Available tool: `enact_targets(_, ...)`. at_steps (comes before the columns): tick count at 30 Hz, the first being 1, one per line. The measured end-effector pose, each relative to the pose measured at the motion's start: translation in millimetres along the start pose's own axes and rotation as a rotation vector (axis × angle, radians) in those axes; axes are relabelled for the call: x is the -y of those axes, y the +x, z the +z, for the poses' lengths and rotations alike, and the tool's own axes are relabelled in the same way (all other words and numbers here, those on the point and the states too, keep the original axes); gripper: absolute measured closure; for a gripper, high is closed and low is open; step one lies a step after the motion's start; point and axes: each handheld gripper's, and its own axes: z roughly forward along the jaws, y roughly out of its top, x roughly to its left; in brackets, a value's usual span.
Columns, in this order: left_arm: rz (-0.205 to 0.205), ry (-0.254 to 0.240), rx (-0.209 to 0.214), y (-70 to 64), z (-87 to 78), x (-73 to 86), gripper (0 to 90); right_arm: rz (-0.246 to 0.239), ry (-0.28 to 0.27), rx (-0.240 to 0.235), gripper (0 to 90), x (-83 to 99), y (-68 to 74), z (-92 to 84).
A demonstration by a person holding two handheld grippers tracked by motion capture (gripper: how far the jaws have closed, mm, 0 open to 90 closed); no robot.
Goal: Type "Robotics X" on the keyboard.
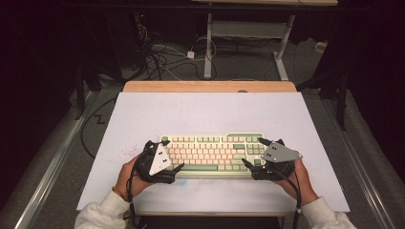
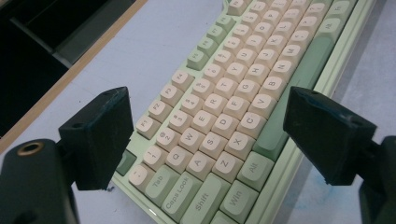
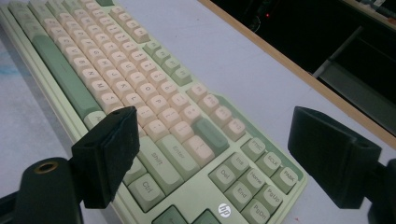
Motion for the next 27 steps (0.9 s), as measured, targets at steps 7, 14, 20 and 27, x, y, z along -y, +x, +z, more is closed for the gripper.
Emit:
enact_targets(7,0.001,-0.015,-0.011,-0.6,-6.3,2.5,15.6,0.0,0.0,0.012,16.9,2.2,0.3,-3.0)
enact_targets(14,-0.008,-0.031,-0.026,-1.4,-11.9,6.1,15.6,0.002,0.002,0.027,16.7,5.9,-1.0,-8.2)
enact_targets(20,-0.014,-0.032,-0.033,-2.1,-16.8,11.3,15.6,0.01,0.001,0.043,16.6,10.7,-3.5,-15.3)
enact_targets(27,-0.026,-0.038,-0.042,-1.9,-23.1,18.1,15.6,0.018,0.001,0.059,16.6,17.6,-7.4,-24.3)
